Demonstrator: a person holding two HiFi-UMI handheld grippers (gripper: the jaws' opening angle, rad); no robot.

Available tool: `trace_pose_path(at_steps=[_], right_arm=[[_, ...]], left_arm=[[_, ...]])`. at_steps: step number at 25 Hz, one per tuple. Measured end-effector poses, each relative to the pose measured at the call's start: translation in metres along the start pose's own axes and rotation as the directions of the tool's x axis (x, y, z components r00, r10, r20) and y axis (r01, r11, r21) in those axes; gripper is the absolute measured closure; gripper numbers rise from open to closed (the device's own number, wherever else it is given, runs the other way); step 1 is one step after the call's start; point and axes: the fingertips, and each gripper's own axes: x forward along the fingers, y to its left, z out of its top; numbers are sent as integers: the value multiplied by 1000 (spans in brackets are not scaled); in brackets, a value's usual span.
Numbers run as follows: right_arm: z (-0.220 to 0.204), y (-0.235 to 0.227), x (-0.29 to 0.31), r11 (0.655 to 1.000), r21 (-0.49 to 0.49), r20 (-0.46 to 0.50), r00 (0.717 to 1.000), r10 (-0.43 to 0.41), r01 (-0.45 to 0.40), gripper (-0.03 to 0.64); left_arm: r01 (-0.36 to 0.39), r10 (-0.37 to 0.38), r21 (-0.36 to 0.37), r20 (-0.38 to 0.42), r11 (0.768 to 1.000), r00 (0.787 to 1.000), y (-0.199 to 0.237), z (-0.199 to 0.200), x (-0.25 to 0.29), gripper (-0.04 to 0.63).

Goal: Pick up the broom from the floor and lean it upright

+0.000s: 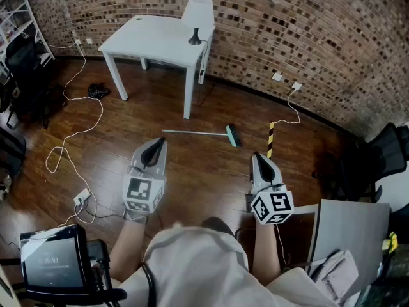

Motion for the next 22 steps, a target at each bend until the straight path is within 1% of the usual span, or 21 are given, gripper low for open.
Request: trace_pose_path(at_steps=[4, 8, 11, 15, 17, 19, 22], right_arm=[[-6, 6, 2, 1000, 3, -14, 1000, 0, 0, 603], [-15, 1, 12, 1000, 15, -26, 1000, -1, 1, 603], [-20, -11, 31, 999, 37, -29, 1000, -6, 7, 603], [-26, -35, 71, 999, 49, -34, 999, 8, -6, 603], [-28, -50, 97, 998, 61, -35, 999, 18, -16, 603], [-25, -65, 124, 997, 65, -34, 999, 31, -29, 603], [-8, -85, 164, 998, 37, -14, 999, 52, -52, 603]], left_arm=[[-13, 13, -3, 4, 1000, 1000, 13, -1, -1, 595], [21, -21, 15, -21, 1000, 1000, 13, -10, 8, 595], [21, -20, 26, -37, 999, 999, 20, -15, 22, 595], [-14, 17, 53, -47, 999, 999, 37, -21, 53, 595], [-38, 39, 52, -31, 998, 999, 47, -20, 71, 595], [-41, 42, 52, -9, 998, 999, 54, -17, 92, 595], [-54, 52, 70, 19, 996, 998, 61, -9, 131, 595]])
